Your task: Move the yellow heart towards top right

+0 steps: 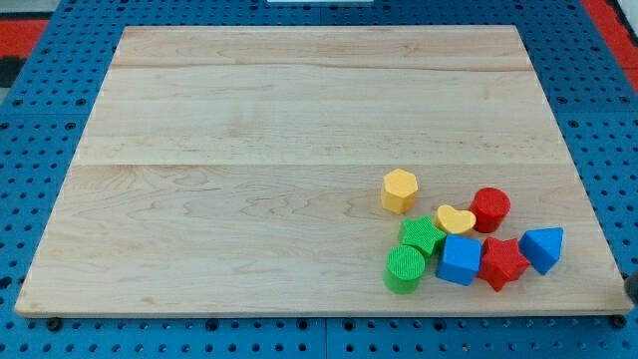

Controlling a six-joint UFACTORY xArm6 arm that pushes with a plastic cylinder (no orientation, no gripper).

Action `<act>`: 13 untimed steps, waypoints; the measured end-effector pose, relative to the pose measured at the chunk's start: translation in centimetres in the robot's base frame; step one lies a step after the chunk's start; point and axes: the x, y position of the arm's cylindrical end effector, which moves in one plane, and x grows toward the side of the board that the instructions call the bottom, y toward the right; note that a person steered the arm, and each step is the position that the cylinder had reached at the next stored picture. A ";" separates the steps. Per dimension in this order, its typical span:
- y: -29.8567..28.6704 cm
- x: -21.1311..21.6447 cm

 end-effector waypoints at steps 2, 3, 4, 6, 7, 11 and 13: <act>-11.4 0.1; -14.9 0.0; -14.9 -1.1; -15.9 -3.7; -16.4 -5.5; -21.0 -9.8; -16.7 -12.2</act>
